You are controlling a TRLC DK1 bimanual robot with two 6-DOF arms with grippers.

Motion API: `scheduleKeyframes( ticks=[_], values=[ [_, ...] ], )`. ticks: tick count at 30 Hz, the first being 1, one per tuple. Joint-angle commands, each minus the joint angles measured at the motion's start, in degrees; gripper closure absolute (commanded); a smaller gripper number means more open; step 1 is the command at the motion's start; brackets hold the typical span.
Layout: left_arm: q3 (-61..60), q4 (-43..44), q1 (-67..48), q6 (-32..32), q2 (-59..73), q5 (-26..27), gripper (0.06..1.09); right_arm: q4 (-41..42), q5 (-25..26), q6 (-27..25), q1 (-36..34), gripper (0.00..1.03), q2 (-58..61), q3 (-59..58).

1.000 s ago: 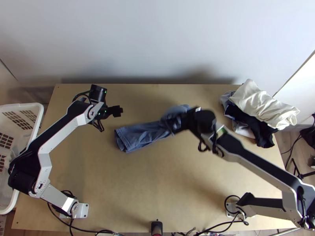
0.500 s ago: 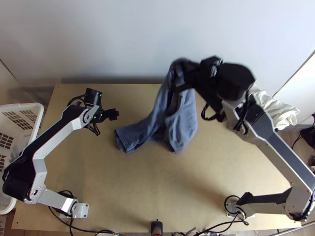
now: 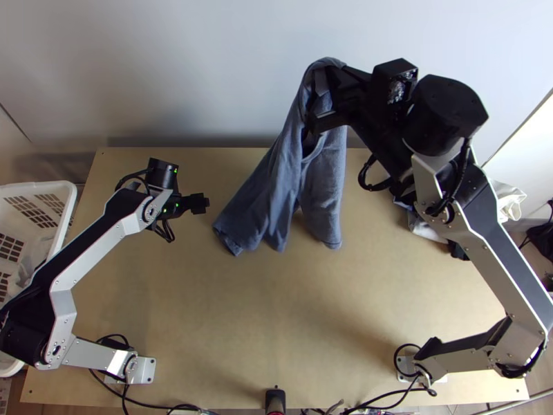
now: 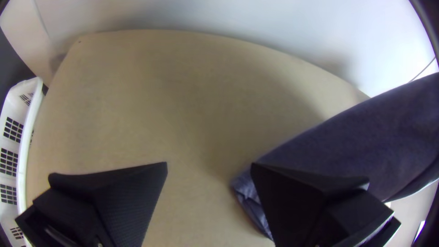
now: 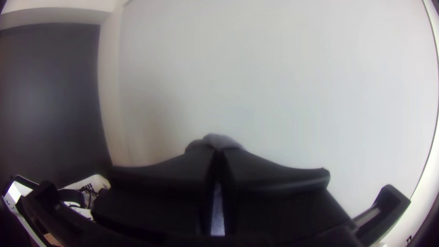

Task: Fold the t-shirt

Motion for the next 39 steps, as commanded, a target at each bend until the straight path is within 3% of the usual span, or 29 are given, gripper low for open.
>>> scheduleKeyframes(
  ticks=[1, 10, 15, 21, 23, 28, 39],
  values=[
    [-0.4, 0.0, 0.0, 0.9, -1.3, 0.1, 0.19, 0.2, -0.1, 0.2, 0.8, 1.00, 0.4, 2.5],
    [-2.4, 1.3, -1.6, 2.6, -5.2, 0.1, 0.19, -1.2, 0.4, -0.3, 3.8, 1.00, -0.7, 14.6],
    [-5.3, 2.8, -10.5, 2.3, -7.3, 0.0, 0.19, -1.8, 1.9, -0.6, 3.8, 1.00, -0.9, 16.1],
    [-8.5, 10.9, -28.3, 4.9, -10.1, -8.2, 0.19, -2.6, 3.5, -0.1, 4.0, 1.00, -1.5, 14.5],
    [-7.8, 13.0, -33.7, 5.9, -10.1, -11.8, 0.15, -2.7, 4.1, -0.1, 4.2, 1.00, -1.5, 14.4],
    [-6.3, 17.3, -43.2, 11.4, -10.2, -18.9, 0.15, -3.8, 5.0, -0.1, 4.4, 1.00, -1.6, 14.0],
    [-4.1, 23.2, -49.5, 18.0, -9.5, -19.8, 0.15, -3.8, 6.7, -0.1, 4.4, 1.00, -1.9, 13.0]
  ],
)
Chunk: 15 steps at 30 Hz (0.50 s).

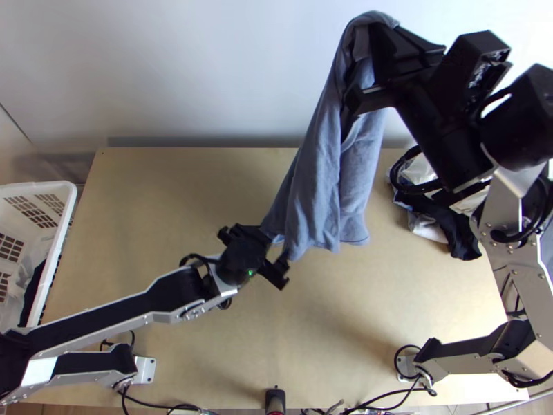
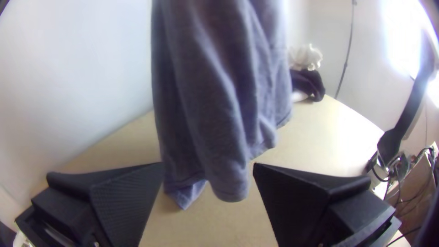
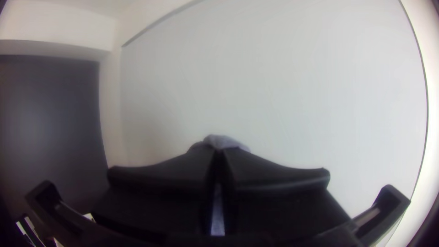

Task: Fold the t-shirt

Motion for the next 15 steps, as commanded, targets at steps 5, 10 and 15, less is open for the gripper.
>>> scheduleKeyframes(
  ticks=[5, 10, 15],
  values=[
    [2.1, 6.1, -8.5, -1.0, 5.4, -3.1, 0.15, 0.6, 1.1, -0.1, 0.1, 1.00, 0.3, -0.3],
    [4.6, 7.6, -10.6, -6.9, 11.4, -5.4, 0.15, 0.6, 1.6, -0.2, 0.2, 1.00, 0.3, -0.2],
    [8.2, 6.9, -11.2, -10.5, 18.3, -8.6, 0.15, 0.6, 2.2, -0.4, 0.1, 1.00, 0.0, -0.2]
  ],
)
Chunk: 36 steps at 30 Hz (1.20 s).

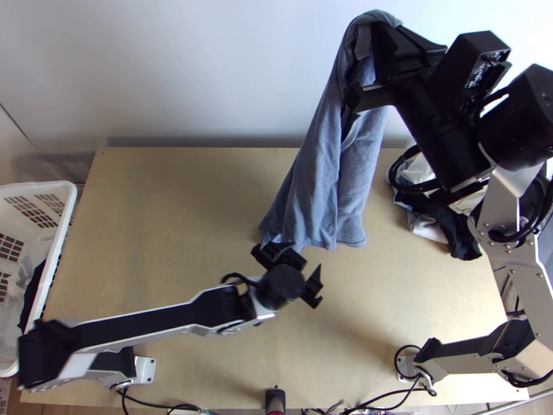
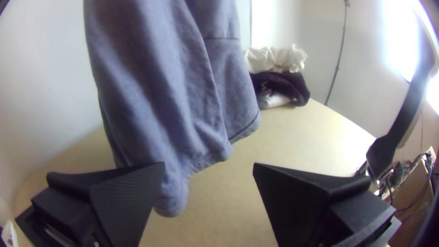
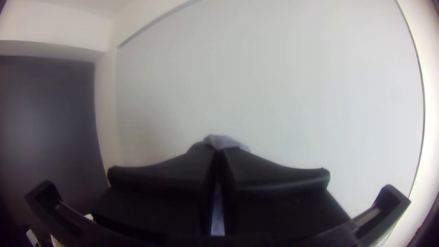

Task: Fold the t-shirt

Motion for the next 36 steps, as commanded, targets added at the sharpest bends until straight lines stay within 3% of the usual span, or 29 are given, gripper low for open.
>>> scheduleKeyframes(
  ticks=[1, 10, 22, 31, 36],
  values=[
    [4.5, 0.3, -2.2, -5.2, 8.9, -3.4, 0.15, 0.0, 0.6, -0.3, 0.0, 1.00, -0.3, 0.0],
    [9.5, -0.7, -6.2, -7.5, 20.3, -10.4, 0.15, 0.0, 0.7, -0.8, -0.3, 1.00, -0.7, 0.5],
    [16.8, -0.9, -6.2, -6.2, 32.2, -26.9, 0.15, -0.7, 0.7, -0.8, -1.4, 1.00, -2.0, 0.2],
    [21.1, 0.4, -5.0, -1.3, 37.9, -41.6, 0.12, -1.3, 0.6, -0.1, -1.4, 1.00, -3.1, -1.4],
    [23.5, 3.1, -4.5, 2.4, 40.3, -45.9, 0.12, -1.5, 0.6, 0.5, -1.2, 1.00, -3.4, -2.3]
  ],
)
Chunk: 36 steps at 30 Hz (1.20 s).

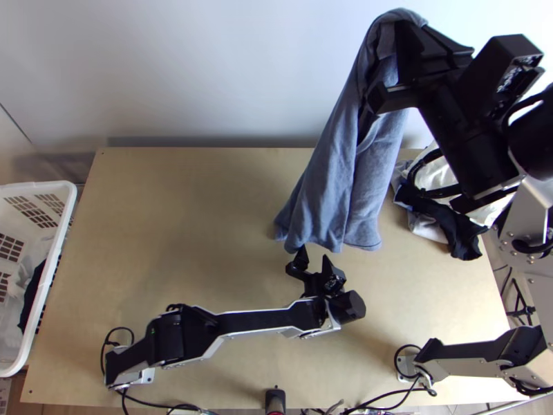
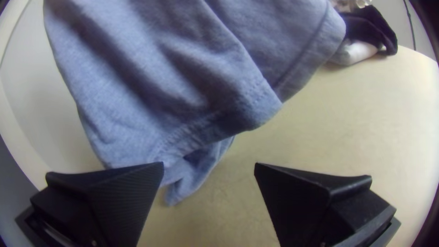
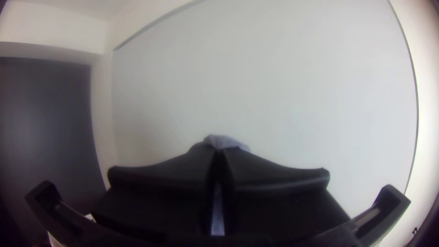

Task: Fold the t-shirt

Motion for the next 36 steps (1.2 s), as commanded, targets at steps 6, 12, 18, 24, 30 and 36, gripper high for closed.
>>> scheduleKeyframes(
  ticks=[6, 12, 18, 24, 30, 36],
  values=[
    [4.0, 2.3, 1.4, 4.4, 2.9, -8.4, 0.12, -0.3, 0.0, 0.7, 0.3, 1.00, -0.8, -2.9],
    [3.2, 2.4, 4.0, 5.0, 0.0, -8.3, 0.13, -0.3, 0.0, 1.0, 0.1, 1.00, -1.0, -4.1],
    [0.2, 2.6, 5.0, 5.5, -4.5, -7.7, 0.94, -0.1, 0.1, 1.0, -0.3, 1.00, -0.8, -5.2],
    [-6.4, 3.8, 5.2, 5.7, -13.7, -2.5, 1.05, 0.3, 0.1, 1.0, -0.9, 1.00, -0.4, -5.8],
    [-12.3, 4.1, 10.1, 7.9, -26.2, 1.5, 1.05, 1.3, 0.1, 0.7, -2.1, 1.00, -0.3, -6.0],
    [-14.2, 5.7, 18.3, 13.7, -36.0, 4.9, 1.05, 1.8, 0.1, -0.4, -2.3, 1.00, -0.7, -5.8]
  ],
)
